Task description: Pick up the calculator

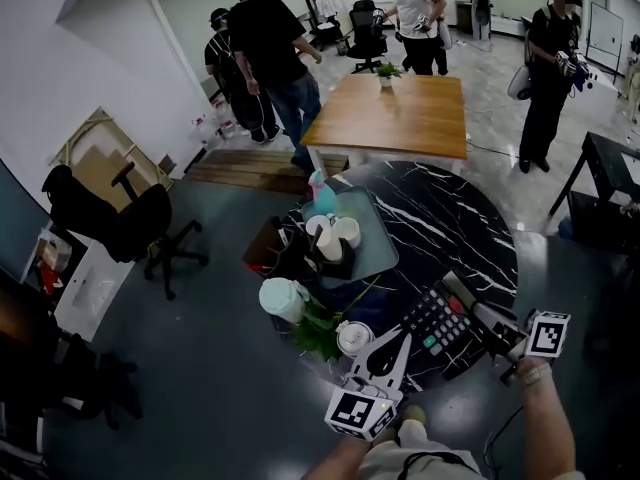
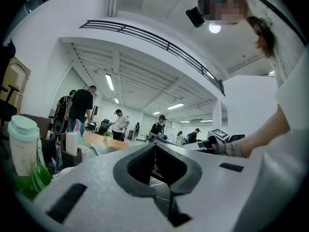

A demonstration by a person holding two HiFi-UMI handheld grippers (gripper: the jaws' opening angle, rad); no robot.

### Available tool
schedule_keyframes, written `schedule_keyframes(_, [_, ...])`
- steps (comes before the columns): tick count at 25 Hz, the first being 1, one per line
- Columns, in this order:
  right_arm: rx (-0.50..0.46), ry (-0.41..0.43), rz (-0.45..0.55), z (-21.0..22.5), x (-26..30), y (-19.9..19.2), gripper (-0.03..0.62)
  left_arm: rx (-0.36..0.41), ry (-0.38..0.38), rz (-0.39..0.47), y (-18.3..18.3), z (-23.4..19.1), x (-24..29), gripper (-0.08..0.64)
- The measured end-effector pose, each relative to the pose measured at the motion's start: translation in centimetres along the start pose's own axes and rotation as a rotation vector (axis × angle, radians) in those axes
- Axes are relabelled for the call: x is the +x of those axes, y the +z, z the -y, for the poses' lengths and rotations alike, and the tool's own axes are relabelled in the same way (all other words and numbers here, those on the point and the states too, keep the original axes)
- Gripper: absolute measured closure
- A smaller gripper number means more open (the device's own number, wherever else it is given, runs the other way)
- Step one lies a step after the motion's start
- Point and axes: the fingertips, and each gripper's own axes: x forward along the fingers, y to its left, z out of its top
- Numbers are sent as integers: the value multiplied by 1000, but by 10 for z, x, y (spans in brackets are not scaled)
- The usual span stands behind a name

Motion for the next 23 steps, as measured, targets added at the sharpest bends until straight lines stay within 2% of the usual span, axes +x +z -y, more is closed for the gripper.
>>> schedule_keyframes(11, [20, 24, -13, -5, 0, -7, 543, -6, 30, 3, 0, 2, -13, 554])
schedule_keyframes(15, [33, 53, 10, -16, 0, 0, 543, -10, 23, 6, -2, 6, -11, 554])
schedule_keyframes(23, [60, 53, 22, -14, -12, -1, 543, -22, 17, -10, -9, 15, -10, 554])
